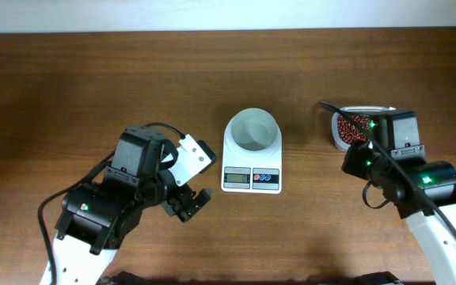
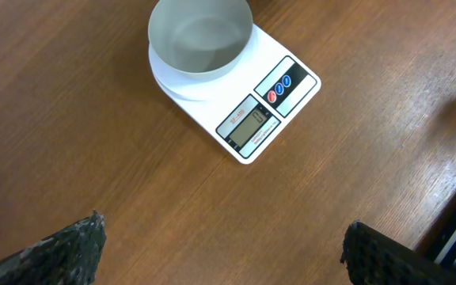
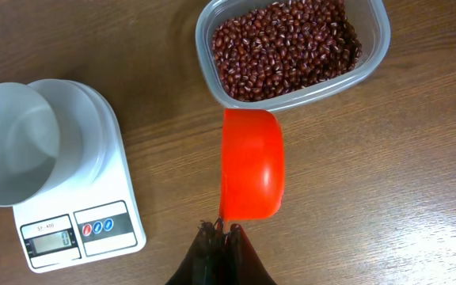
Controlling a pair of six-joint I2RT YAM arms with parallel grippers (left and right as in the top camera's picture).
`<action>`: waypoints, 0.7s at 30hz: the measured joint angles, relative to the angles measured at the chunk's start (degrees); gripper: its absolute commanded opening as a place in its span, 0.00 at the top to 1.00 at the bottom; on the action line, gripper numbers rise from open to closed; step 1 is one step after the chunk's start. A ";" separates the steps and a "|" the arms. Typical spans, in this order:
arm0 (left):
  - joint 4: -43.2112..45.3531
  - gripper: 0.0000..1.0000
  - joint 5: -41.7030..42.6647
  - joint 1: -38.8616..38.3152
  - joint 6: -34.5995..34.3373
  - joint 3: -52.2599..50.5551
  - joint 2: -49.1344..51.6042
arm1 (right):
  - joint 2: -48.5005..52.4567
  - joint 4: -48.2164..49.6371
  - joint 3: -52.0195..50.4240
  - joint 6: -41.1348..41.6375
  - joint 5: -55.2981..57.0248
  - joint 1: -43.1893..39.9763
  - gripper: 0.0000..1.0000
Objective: Scoop and weigh 50g on scale
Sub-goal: 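Retract the left gripper away from the scale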
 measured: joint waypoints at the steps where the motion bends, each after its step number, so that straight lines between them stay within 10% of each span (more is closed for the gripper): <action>1: 0.02 0.01 -0.09 0.00 0.02 0.00 0.07 | 0.00 0.00 0.00 -0.02 0.02 0.00 0.96; 21: -1.84 0.01 0.85 0.79 3.65 0.00 8.04 | -0.02 0.00 0.00 -0.02 -0.17 0.00 0.96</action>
